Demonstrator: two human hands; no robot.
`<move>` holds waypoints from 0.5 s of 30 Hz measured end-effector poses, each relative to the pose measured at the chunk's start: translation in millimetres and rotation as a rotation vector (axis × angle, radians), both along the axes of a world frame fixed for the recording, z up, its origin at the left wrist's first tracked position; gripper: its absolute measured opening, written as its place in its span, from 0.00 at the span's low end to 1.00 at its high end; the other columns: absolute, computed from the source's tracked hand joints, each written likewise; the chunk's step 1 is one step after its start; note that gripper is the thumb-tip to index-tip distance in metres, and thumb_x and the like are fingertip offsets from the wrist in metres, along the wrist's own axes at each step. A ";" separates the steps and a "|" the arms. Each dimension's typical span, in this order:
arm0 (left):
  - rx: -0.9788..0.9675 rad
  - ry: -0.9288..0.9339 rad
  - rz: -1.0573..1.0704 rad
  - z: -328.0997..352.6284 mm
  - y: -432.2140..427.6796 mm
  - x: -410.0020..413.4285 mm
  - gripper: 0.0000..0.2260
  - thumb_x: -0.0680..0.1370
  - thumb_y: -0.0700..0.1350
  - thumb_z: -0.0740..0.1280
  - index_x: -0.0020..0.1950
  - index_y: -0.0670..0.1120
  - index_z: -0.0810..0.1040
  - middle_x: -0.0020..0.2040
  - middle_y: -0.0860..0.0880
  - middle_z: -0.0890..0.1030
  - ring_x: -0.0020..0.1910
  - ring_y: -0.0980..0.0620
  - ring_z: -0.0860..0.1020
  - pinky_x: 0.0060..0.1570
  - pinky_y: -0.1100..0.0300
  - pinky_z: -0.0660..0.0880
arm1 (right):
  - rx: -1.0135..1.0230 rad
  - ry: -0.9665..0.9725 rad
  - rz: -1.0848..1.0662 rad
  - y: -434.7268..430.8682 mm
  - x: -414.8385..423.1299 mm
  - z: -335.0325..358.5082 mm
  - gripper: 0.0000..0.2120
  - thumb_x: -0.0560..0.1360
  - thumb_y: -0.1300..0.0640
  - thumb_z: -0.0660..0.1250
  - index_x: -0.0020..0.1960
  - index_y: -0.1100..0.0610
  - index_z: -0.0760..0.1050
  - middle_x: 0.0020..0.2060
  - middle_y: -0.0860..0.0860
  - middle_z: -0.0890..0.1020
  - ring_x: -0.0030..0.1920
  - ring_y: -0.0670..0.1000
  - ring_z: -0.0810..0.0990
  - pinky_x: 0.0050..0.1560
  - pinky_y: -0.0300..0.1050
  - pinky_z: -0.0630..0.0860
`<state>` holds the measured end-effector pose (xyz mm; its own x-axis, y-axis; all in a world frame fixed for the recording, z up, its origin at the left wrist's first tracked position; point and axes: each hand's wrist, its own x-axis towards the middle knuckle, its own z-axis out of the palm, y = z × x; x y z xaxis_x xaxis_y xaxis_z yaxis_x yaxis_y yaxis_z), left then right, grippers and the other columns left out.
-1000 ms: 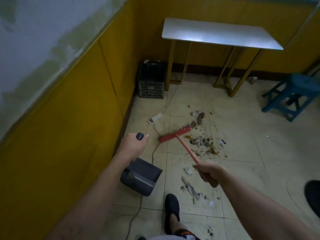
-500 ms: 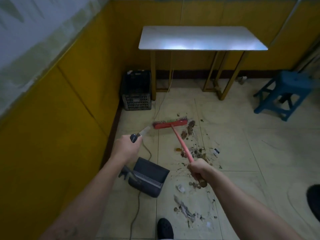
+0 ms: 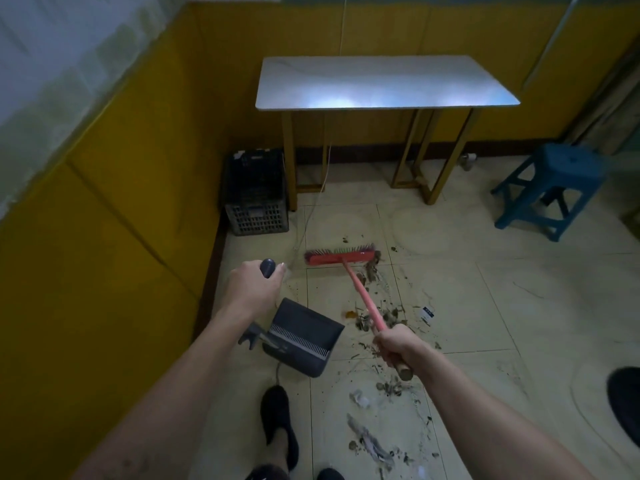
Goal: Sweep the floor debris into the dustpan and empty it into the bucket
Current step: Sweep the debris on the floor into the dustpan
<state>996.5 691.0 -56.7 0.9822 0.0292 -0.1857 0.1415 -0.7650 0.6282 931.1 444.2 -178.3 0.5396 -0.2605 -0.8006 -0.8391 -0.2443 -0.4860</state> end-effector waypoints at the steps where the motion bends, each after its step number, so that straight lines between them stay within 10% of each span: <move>1: 0.000 -0.004 -0.012 -1.2 1.3 10.7 0.19 0.81 0.53 0.63 0.32 0.47 0.70 0.29 0.49 0.71 0.28 0.54 0.70 0.28 0.61 0.63 | 0.010 -0.004 -0.016 0.4 7.6 -0.8 0.12 0.76 0.66 0.62 0.59 0.68 0.69 0.38 0.56 0.75 0.24 0.47 0.72 0.20 0.37 0.70; 15: -0.079 0.074 -0.191 -16.2 49.5 168.2 0.18 0.81 0.54 0.63 0.40 0.40 0.78 0.34 0.44 0.77 0.31 0.50 0.75 0.32 0.55 0.73 | -0.066 0.047 -0.086 55.4 151.6 -8.3 0.13 0.77 0.64 0.63 0.59 0.70 0.70 0.35 0.56 0.75 0.23 0.48 0.72 0.23 0.40 0.71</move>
